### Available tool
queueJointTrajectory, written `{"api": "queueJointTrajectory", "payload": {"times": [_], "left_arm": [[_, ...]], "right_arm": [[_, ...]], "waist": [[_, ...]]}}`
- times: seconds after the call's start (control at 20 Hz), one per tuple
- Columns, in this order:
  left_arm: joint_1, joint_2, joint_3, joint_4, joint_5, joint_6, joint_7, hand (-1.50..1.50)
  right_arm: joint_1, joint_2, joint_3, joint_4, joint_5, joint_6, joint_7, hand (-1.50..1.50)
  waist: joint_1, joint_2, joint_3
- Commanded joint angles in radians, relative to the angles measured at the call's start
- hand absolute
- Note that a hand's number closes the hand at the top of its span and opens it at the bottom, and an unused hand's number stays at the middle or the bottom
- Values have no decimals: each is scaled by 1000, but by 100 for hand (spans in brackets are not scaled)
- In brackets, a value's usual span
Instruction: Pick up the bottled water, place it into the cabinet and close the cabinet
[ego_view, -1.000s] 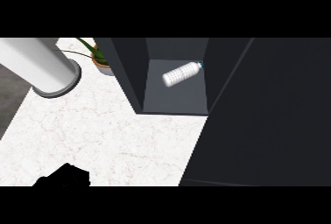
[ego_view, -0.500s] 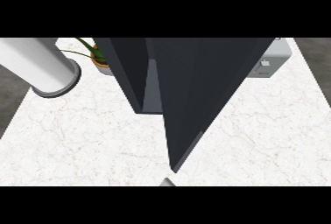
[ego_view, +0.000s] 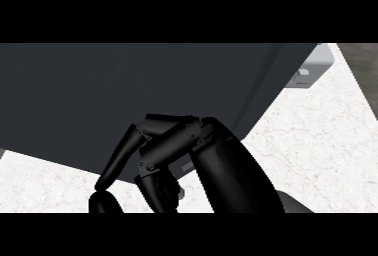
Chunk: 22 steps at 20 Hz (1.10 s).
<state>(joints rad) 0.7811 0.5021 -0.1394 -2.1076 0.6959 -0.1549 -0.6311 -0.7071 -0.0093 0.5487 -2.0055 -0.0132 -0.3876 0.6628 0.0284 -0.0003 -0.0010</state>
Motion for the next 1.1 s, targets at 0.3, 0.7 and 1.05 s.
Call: {"api": "queueJointTrajectory", "payload": {"times": [0.3,0.7,1.05], "left_arm": [[63,28,132,-4,89,-103,25,150],[31,10,147,59,84,-165,34,150],[0,25,177,33,111,-159,69,150]], "right_arm": [[-184,9,-226,386,-133,150,-158,150],[-262,9,-357,777,-176,260,-389,150],[-301,1,-358,905,-150,227,-446,150]], "waist": [[-4,2,1],[5,7,0],[10,13,0]]}}
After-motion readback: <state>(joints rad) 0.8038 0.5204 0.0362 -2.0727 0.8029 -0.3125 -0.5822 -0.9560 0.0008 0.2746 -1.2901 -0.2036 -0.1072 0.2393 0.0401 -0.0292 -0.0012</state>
